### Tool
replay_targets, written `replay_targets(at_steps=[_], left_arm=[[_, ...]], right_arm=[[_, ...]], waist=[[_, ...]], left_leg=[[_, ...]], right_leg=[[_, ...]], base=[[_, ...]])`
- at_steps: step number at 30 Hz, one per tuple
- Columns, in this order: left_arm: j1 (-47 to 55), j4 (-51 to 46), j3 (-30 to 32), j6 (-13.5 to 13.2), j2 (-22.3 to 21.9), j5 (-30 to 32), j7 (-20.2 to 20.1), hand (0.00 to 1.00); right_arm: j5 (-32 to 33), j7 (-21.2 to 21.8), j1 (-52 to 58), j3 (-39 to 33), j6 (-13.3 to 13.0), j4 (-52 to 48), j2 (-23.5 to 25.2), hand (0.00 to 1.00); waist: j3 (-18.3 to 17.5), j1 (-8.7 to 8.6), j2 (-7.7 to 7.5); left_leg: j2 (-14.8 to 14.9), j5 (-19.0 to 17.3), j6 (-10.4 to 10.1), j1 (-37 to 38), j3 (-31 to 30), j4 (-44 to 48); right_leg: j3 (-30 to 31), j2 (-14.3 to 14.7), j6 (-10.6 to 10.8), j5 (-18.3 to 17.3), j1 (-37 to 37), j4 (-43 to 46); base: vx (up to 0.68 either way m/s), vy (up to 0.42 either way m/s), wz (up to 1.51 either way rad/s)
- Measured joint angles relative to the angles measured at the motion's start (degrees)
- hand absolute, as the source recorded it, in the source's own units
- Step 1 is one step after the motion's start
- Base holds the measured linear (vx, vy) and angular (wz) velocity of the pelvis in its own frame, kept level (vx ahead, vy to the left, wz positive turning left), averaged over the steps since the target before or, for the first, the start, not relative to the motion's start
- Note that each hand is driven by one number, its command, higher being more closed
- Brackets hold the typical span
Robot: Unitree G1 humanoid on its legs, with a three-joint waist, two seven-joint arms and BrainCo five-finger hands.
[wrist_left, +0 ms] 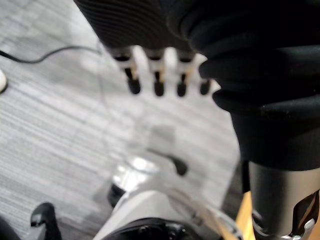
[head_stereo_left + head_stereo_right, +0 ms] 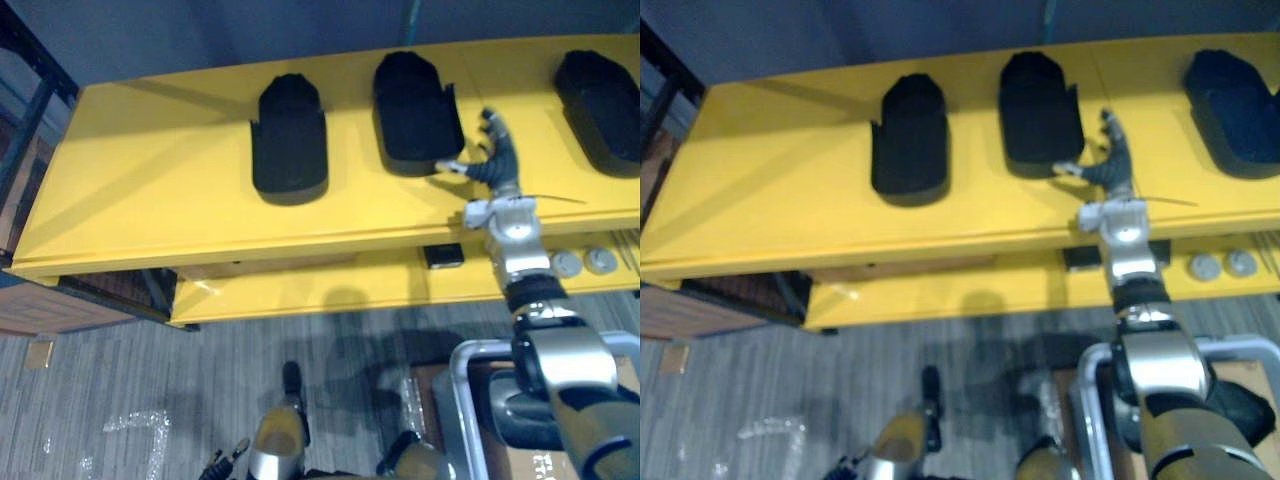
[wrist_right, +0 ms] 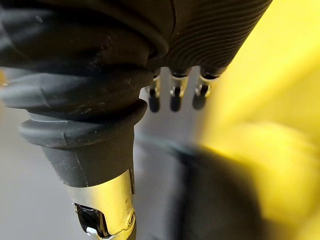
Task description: Walk over and take plastic housings, then place them on the shelf
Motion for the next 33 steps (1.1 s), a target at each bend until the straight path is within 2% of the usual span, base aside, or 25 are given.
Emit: replay_targets(at_steps=[1,3,6,7,9,11,13,14,15,17,19,20,21,23,28,30,33], left_arm=[[0.01,0.06,0.02,-1.45,0.10,0.09,0.29,0.00],[0.00,0.28,0.09,-3.95,0.28,2.40,0.65,0.00],[-0.14,-1.68,0.13,-8.52,0.34,10.02,2.45,0.00],[0.14,-5.22,0.30,-9.60,-0.02,13.11,3.92,0.00],[1.14,-14.91,0.40,-10.09,-0.57,17.13,7.45,0.00],[1.98,-25.49,0.95,-9.95,-0.54,18.03,11.24,0.00],[3.65,-38.09,2.89,-8.71,-0.58,16.93,13.55,0.00],[3.89,-40.02,3.46,-7.94,-0.49,16.58,13.71,0.00],[4.13,-41.87,4.44,-6.74,-0.19,15.17,13.86,0.00],[4.08,-41.15,4.85,-4.24,0.03,14.55,13.80,0.00],[4.26,-39.30,4.35,-2.42,-0.06,14.30,13.44,0.00],[4.39,-35.22,4.23,-0.56,-0.04,12.81,13.10,0.00],[4.41,-33.00,4.20,0.08,-0.04,12.78,13.03,0.00],[4.52,-22.42,2.83,1.46,-0.16,12.81,12.09,0.00],[6.05,-9.81,3.58,1.56,-1.75,12.85,9.79,0.00],[6.68,-6.16,5.12,1.64,-2.13,12.66,8.52,0.00],[7.28,-2.49,5.81,2.33,-2.18,11.23,7.72,0.00]], right_arm=[[-0.71,-0.90,1.45,-0.09,-1.58,-5.01,0.98,0.00],[-2.16,-1.03,4.35,0.80,-2.50,-11.02,3.27,0.00],[-1.80,0.40,12.62,2.31,-1.94,-20.59,6.41,0.00],[-1.24,1.69,16.29,2.83,-0.91,-25.28,7.69,0.00],[-1.25,3.67,23.70,3.02,0.62,-33.85,9.16,0.00],[0.31,6.96,31.81,3.04,2.67,-41.65,10.17,0.00],[4.90,14.20,43.08,2.92,4.61,-50.86,10.48,0.00],[6.80,16.91,45.14,2.93,4.88,-52.55,10.48,0.00],[11.02,22.73,47.36,3.21,5.07,-54.66,10.45,0.00],[18.15,32.68,47.70,3.97,6.77,-56.76,10.29,0.00],[23.18,39.22,47.19,5.60,9.08,-56.81,9.63,0.00],[25.61,44.24,45.31,9.54,11.84,-56.34,8.73,0.00],[26.20,45.82,44.38,11.23,12.59,-56.15,8.46,0.00],[26.81,52.02,39.37,18.66,15.84,-53.11,8.61,0.00],[25.02,54.48,31.02,22.28,18.44,-42.08,10.91,0.00],[24.28,54.98,28.57,23.12,18.23,-39.97,11.34,0.00],[22.29,55.11,25.63,24.45,17.89,-38.49,12.84,0.00]], waist=[[-0.32,-0.33,-0.43],[-1.07,-1.18,-1.41],[-3.08,-1.80,-2.36],[-3.56,-2.26,-2.42],[-3.71,-3.10,-2.38],[-4.16,-4.26,-2.33],[-5.63,-5.84,-1.85],[-6.04,-6.44,-1.67],[-6.79,-7.36,-1.31],[-7.72,-7.49,-0.77],[-8.47,-7.25,-0.89],[-9.10,-7.19,-1.23],[-9.41,-7.14,-1.43],[-10.08,-6.29,-2.30],[-10.70,-3.38,-3.36],[-10.69,-3.29,-3.36],[-10.69,-2.21,-3.38]], left_leg=[[-0.02,0.00,0.00,-0.04,0.32,0.00],[0.02,0.00,0.00,-0.02,0.76,0.01],[0.16,-0.01,-0.01,0.01,1.30,0.00],[0.32,0.00,-0.02,0.07,1.77,0.04],[0.46,0.00,-0.01,0.40,2.65,0.03],[0.61,-0.20,0.10,0.64,3.16,0.01],[0.69,-0.90,0.24,0.84,4.11,0.00],[0.69,-0.94,0.31,0.85,4.22,-0.01],[0.84,-1.02,0.43,0.95,4.94,0.00],[1.41,-1.18,0.57,1.00,6.06,-0.01],[1.69,-1.20,0.54,0.86,6.14,-0.01],[1.91,-1.14,0.53,0.91,6.11,-0.01],[1.98,-1.10,0.50,0.88,6.09,-0.01],[2.02,-0.98,0.54,0.91,5.59,-0.01],[1.81,-0.96,0.57,0.78,4.92,-0.02],[1.62,-0.98,0.52,0.79,3.85,-0.02],[1.63,-1.08,0.40,0.91,3.27,-0.02]], right_leg=[[0.03,0.02,0.00,0.26,0.06,-0.58],[0.11,0.13,0.01,0.37,0.12,-1.00],[0.27,0.99,-0.14,0.66,0.28,-2.01],[0.35,1.14,-0.23,1.09,0.34,-2.63],[0.91,1.60,-0.24,1.48,0.45,-3.02],[1.41,1.95,-0.31,2.08,0.60,-4.04],[1.75,2.58,-0.09,3.27,1.15,-6.31],[1.84,2.76,-0.13,3.70,1.32,-6.99],[2.29,3.12,-0.08,4.55,1.36,-8.22],[3.29,4.10,-0.25,5.95,1.30,-10.29],[3.25,4.58,-0.43,6.27,1.41,-11.00],[3.18,4.88,-0.56,6.36,1.54,-11.28],[3.12,5.00,-0.66,6.43,1.59,-11.50],[2.94,5.26,-0.72,6.64,2.02,-11.84],[2.57,5.08,-1.04,6.57,2.40,-11.79],[1.45,5.04,-1.16,6.46,3.32,-11.90],[0.89,5.14,-1.30,6.28,3.90,-11.94]], base=[[0.00,0.000,0.00],[0.02,-0.003,-0.05],[0.01,-0.026,-0.05],[-0.01,-0.014,-0.09],[-0.04,-0.004,-0.14],[-0.06,0.009,-0.18],[-0.03,0.023,-0.18],[0.00,0.022,-0.19],[-0.01,0.024,-0.28],[-0.03,0.017,-0.29],[-0.02,0.002,-0.04],[0.00,0.000,0.00],[0.00,0.000,0.00],[0.01,-0.003,0.07],[0.01,0.010,0.07],[0.00,0.007,0.22],[-0.01,0.005,0.13]])
